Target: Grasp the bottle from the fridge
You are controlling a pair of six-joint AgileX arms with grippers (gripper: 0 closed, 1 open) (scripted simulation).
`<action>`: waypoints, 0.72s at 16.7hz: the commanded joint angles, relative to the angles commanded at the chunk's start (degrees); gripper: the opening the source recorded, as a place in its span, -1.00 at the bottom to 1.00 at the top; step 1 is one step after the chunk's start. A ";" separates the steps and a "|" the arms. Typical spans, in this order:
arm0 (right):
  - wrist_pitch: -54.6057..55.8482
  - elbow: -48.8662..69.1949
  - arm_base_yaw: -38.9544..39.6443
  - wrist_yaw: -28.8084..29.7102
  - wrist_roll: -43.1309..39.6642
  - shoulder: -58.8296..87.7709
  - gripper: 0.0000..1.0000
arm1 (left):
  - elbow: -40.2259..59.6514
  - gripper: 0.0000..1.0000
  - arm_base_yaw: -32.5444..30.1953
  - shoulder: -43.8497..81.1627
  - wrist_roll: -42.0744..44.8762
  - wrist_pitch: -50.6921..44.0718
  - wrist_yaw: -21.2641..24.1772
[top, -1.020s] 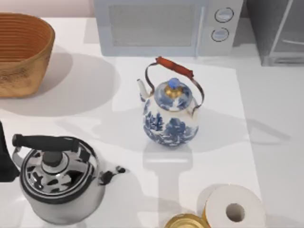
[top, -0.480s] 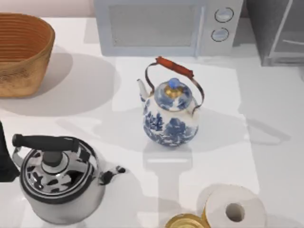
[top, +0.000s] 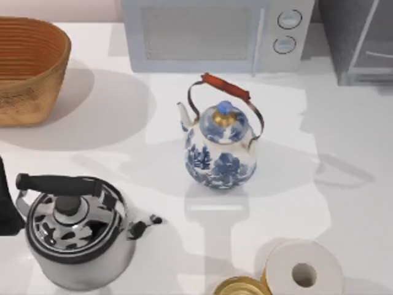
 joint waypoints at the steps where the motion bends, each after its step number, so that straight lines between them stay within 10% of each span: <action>1: -0.42 0.78 0.14 0.07 -0.01 0.66 1.00 | 0.00 1.00 0.00 0.00 0.00 0.00 0.00; 12: -7.63 16.54 1.98 2.00 -0.09 9.12 1.00 | 0.00 1.00 0.00 0.00 0.00 0.00 0.00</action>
